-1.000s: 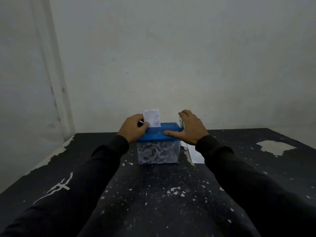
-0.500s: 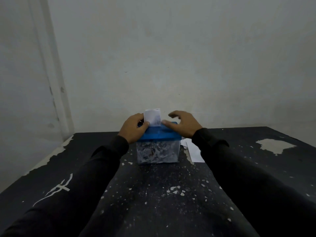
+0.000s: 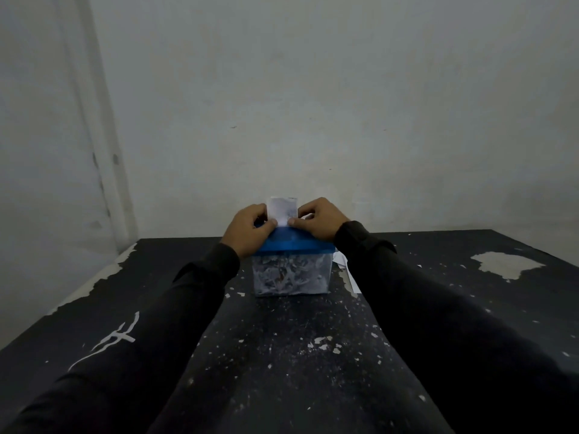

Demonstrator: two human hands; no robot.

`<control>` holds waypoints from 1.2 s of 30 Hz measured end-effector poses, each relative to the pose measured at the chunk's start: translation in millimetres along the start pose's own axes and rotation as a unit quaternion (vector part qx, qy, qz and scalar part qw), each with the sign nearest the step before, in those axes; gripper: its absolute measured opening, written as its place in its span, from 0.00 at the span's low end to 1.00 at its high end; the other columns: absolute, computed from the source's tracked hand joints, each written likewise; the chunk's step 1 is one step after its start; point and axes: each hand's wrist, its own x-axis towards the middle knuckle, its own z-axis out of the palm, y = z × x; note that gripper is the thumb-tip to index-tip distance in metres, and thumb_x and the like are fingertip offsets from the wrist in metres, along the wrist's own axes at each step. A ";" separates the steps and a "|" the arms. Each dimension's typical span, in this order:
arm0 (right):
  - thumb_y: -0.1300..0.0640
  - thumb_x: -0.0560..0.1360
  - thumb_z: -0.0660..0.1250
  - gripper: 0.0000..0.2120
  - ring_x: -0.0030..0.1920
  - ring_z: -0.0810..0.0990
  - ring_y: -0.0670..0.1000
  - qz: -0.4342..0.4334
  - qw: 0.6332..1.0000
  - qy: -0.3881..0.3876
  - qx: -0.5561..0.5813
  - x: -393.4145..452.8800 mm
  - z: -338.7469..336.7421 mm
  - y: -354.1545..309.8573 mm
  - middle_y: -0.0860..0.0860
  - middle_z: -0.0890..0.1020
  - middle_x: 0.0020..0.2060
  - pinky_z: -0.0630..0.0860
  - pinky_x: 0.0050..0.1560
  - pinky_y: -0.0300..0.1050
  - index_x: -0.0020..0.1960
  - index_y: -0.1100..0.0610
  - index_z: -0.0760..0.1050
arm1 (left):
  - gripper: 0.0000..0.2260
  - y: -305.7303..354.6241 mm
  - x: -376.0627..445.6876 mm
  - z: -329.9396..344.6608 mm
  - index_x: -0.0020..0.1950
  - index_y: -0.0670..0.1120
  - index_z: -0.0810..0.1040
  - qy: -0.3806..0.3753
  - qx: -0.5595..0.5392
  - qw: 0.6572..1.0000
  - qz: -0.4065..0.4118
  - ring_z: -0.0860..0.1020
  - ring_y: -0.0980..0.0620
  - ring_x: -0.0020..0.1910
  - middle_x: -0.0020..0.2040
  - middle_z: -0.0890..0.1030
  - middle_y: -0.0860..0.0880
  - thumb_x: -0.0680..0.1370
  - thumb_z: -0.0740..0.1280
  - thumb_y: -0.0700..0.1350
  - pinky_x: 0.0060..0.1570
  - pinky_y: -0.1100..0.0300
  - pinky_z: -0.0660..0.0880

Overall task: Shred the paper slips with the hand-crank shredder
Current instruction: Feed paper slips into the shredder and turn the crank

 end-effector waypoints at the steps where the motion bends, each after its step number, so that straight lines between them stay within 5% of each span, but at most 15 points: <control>1: 0.48 0.76 0.74 0.11 0.43 0.80 0.49 -0.005 1.000 -0.001 -0.006 -1.2 -0.6 1.4 0.50 0.83 0.45 0.74 0.49 0.46 0.50 0.57 0.86 | 0.08 1.3 -0.6 -0.2 0.56 0.40 0.81 -0.002 0.003 1.000 0.006 0.78 0.47 0.47 0.50 0.81 0.43 0.80 0.69 0.43 0.48 0.54 0.75; 4: 0.38 0.74 0.72 0.22 0.54 0.75 0.47 -0.019 0.997 0.033 -0.064 -13.2 -7.0 13.5 0.47 0.79 0.54 0.71 0.59 0.44 0.57 0.54 0.81 | 0.20 4.8 -1.9 -4.6 0.59 0.40 0.80 -0.008 0.025 1.000 -0.002 0.80 0.43 0.49 0.53 0.82 0.41 0.76 0.64 0.53 0.51 0.45 0.79; 7: 0.29 0.69 0.71 0.33 0.56 0.76 0.49 -0.001 0.995 0.047 -0.085 -31.7 -16.6 29.6 0.48 0.79 0.56 0.74 0.58 0.47 0.60 0.54 0.79 | 0.23 4.1 -1.1 -6.7 0.58 0.40 0.80 -0.009 0.038 0.999 0.000 0.79 0.43 0.49 0.51 0.81 0.41 0.74 0.61 0.56 0.51 0.41 0.79; 11: 0.30 0.69 0.71 0.34 0.58 0.77 0.51 0.001 0.997 0.021 -0.079 -38.6 -18.9 34.4 0.52 0.80 0.62 0.75 0.58 0.47 0.63 0.54 0.79 | 0.20 10.2 -2.1 -6.4 0.56 0.39 0.80 -0.017 0.046 0.999 -0.004 0.79 0.43 0.47 0.49 0.80 0.42 0.75 0.62 0.53 0.50 0.42 0.78; 19: 0.28 0.72 0.64 0.31 0.48 0.78 0.55 0.055 0.996 -0.032 -0.066 -47.9 -19.1 30.5 0.54 0.76 0.53 0.77 0.47 0.49 0.66 0.46 0.68 | 0.18 15.3 -3.8 -8.3 0.56 0.41 0.80 -0.023 0.057 0.998 -0.005 0.78 0.43 0.47 0.48 0.79 0.43 0.76 0.62 0.53 0.50 0.42 0.78; 28: 0.27 0.69 0.69 0.37 0.44 0.80 0.55 0.087 0.996 0.001 -0.026 -50.4 -15.2 31.0 0.58 0.78 0.63 0.82 0.47 0.52 0.71 0.47 0.69 | 0.23 11.3 -3.4 -7.6 0.49 0.41 0.78 -0.021 0.060 0.998 0.000 0.77 0.43 0.44 0.44 0.77 0.44 0.73 0.59 0.60 0.48 0.42 0.77; 31: 0.26 0.66 0.70 0.45 0.58 0.80 0.59 0.087 0.991 0.028 -0.095 -47.5 -20.3 26.3 0.57 0.76 0.68 0.80 0.56 0.55 0.75 0.49 0.67 | 0.20 8.1 -1.6 -6.0 0.45 0.44 0.77 -0.016 0.062 0.998 0.008 0.76 0.44 0.43 0.42 0.76 0.45 0.73 0.58 0.60 0.47 0.41 0.77; 33: 0.28 0.69 0.70 0.40 0.62 0.77 0.57 0.019 0.987 0.059 -0.149 -37.7 -22.2 18.7 0.56 0.78 0.66 0.77 0.61 0.55 0.74 0.50 0.70 | 0.21 7.2 0.0 -5.5 0.49 0.44 0.78 -0.015 0.057 0.998 0.015 0.77 0.44 0.44 0.43 0.76 0.45 0.74 0.58 0.61 0.47 0.41 0.78; 36: 0.41 0.76 0.71 0.18 0.53 0.80 0.51 -0.037 0.995 0.033 -0.087 -20.9 -11.4 5.9 0.51 0.83 0.54 0.77 0.60 0.55 0.59 0.51 0.80 | 0.25 4.9 -0.1 -4.4 0.60 0.45 0.80 -0.021 0.038 0.999 0.019 0.78 0.45 0.48 0.49 0.79 0.45 0.76 0.59 0.62 0.50 0.42 0.79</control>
